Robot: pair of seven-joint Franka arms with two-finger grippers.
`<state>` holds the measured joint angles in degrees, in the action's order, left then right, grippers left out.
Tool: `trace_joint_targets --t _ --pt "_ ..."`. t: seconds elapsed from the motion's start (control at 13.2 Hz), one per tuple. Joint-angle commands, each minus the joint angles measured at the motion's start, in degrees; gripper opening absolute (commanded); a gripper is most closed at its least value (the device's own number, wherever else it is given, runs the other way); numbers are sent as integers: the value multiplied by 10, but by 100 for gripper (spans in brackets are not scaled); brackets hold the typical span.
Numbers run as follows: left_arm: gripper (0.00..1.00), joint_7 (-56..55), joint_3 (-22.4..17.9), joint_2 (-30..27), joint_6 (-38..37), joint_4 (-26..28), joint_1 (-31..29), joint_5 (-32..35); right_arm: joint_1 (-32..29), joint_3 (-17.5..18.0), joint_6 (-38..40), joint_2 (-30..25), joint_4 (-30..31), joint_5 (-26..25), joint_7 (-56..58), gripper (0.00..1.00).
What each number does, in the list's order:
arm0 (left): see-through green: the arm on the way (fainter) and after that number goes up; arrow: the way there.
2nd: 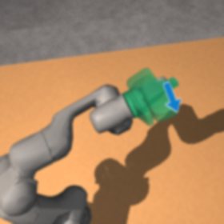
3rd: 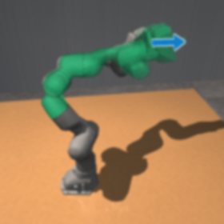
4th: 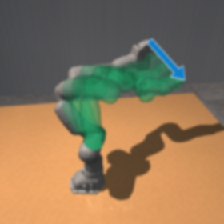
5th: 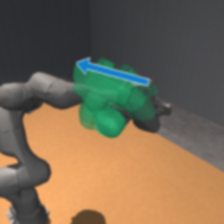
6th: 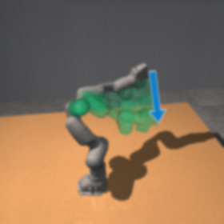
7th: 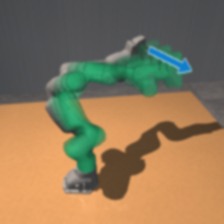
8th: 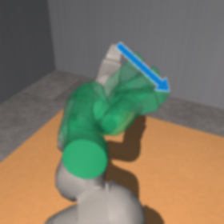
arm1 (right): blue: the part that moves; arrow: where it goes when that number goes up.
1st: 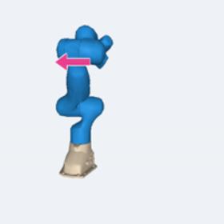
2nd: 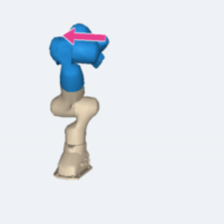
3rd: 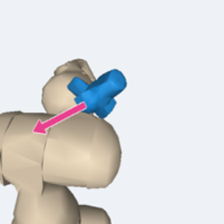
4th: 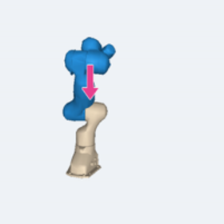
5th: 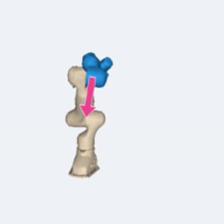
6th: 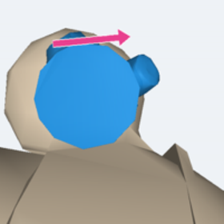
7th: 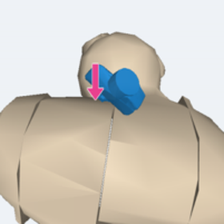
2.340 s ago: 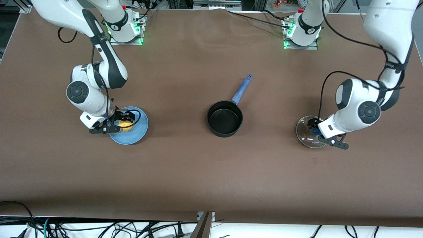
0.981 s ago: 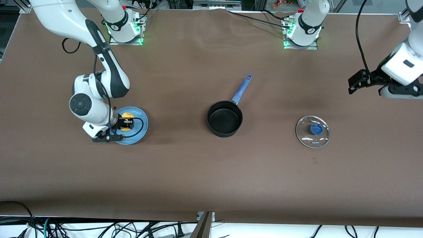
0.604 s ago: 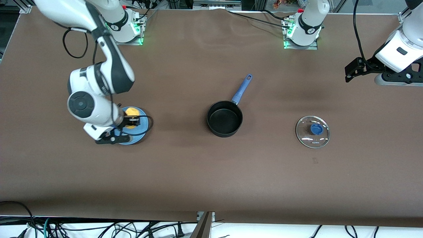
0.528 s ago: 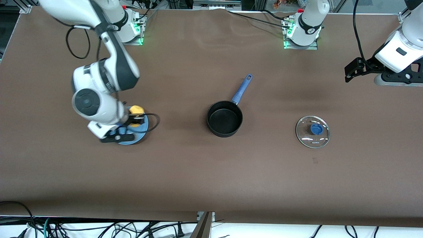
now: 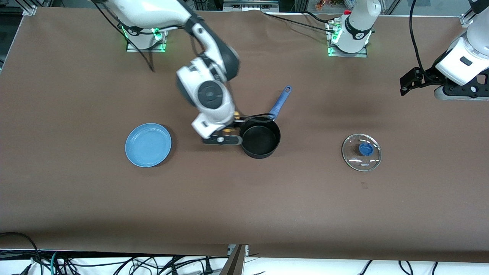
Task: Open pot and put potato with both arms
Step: 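Carry the potato with the right gripper over the saucepan and drop it in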
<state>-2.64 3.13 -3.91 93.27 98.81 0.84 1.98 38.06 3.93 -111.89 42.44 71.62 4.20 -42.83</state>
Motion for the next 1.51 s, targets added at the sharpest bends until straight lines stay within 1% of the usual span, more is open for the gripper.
trace_joint_targets --t 0.0,0.15,0.23,0.3,0.38,0.45,0.91,1.13,1.28,1.43 --pt "100 3 -6 -7 -5 4 6 -7 25 -5 -33 48 -65 15 -52 8" --pt "100 3 -6 -7 -5 4 6 -7 34 -5 -65 62 -64 15 -71 9" --pt "100 4 -7 -6 -5 4 5 -7 34 -5 -75 67 -64 15 -72 12" --pt "100 3 -7 -6 -5 4 4 -7 33 -5 -78 67 -64 16 -71 32" --pt "100 3 -7 -6 -5 4 4 -7 31 -5 -79 66 -64 16 -70 56" --pt "100 3 -7 -6 -5 4 3 -7 31 -6 -78 63 -64 15 -71 100" --pt "100 3 -6 -6 -6 3 4 -7 10 -7 -41 30 -65 17 -69 100" --pt "100 4 -6 -7 -12 3 4 -7 -39 -11 -33 -5 -61 17 -53 100" --pt "100 4 -6 -6 -12 3 4 -7 -87 -9 20 -31 -61 19 11 100" --pt "100 4 -6 -6 -12 1 4 -7 -121 -9 68 -69 -59 19 43 100"
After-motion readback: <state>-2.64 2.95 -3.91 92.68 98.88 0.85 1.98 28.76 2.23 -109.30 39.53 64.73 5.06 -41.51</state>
